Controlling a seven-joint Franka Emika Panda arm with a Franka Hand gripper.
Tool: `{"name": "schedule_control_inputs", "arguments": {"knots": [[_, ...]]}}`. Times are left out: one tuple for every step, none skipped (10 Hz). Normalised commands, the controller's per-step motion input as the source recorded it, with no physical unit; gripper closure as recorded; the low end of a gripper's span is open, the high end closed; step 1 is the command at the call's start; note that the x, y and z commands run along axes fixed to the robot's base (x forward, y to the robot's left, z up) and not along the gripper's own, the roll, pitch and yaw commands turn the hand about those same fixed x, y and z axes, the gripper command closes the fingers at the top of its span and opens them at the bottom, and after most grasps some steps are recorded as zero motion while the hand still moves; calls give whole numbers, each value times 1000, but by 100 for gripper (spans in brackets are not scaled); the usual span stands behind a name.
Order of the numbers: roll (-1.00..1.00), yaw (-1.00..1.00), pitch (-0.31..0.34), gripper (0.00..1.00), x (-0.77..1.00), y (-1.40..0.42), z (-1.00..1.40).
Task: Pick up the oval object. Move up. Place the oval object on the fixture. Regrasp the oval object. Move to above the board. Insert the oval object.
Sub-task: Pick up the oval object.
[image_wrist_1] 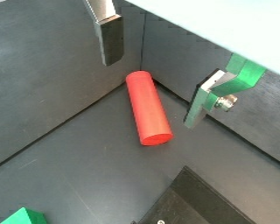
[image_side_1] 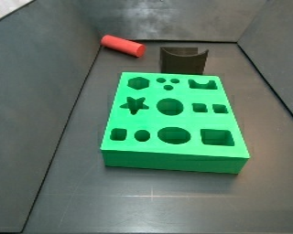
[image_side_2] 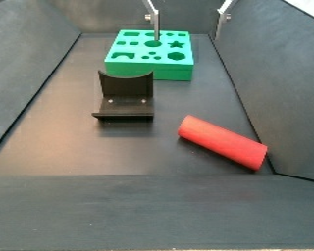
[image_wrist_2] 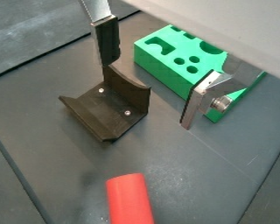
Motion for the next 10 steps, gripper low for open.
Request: {"name": "schedule_control_inputs", "arguments": {"knots": [[57,0,0,0,0,-66,0],[20,0,0,0,86,-77,-46],[43,417,-4,0,0,-120,-491],[0,591,-43,0,120,-120,-651],[9,574,-69,0,43,-134,-726],[31,760,-54,0,60,-9,-574],[37,900,-39,0,11,0,-363],[30,963,-23,0,0,71,-354],[44,823,-40,0,-3,320,-400],[17,811,-31,0,-66,389,-383]]}}
